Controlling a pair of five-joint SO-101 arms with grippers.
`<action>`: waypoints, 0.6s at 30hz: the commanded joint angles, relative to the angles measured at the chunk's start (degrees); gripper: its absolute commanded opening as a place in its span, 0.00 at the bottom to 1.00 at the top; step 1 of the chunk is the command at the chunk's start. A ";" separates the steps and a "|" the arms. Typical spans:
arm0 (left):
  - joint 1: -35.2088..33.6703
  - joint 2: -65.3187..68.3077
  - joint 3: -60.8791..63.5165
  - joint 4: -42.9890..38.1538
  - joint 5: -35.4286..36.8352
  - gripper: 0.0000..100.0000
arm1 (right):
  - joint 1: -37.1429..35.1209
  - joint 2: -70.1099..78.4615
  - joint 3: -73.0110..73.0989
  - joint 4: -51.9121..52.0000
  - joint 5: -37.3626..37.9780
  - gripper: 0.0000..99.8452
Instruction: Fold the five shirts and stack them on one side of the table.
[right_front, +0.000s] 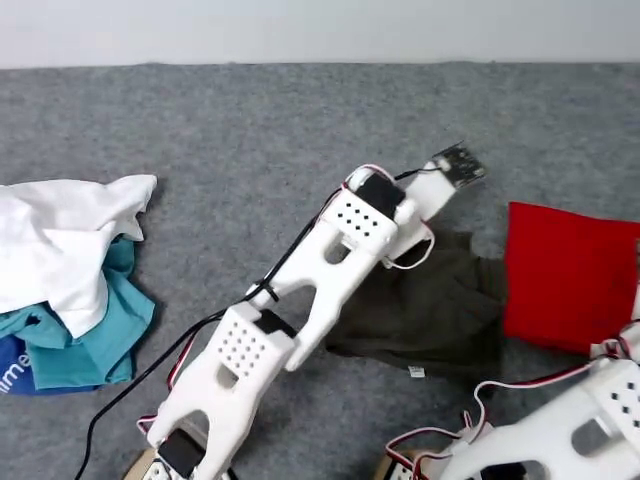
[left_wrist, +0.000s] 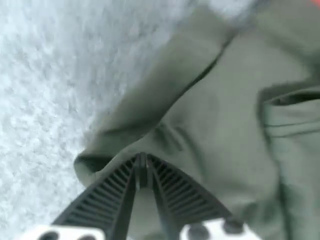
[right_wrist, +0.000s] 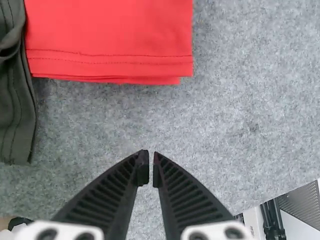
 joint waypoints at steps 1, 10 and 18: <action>-2.37 1.93 -2.07 -1.23 -0.26 0.01 | 0.22 -1.80 -0.62 -0.22 0.35 0.03; -11.16 1.67 -2.15 -0.62 -2.55 0.01 | 0.22 -1.80 -0.62 -0.22 0.35 0.03; -12.22 -2.73 -2.15 1.32 -2.73 0.01 | 0.22 -1.80 -0.62 -0.22 0.35 0.03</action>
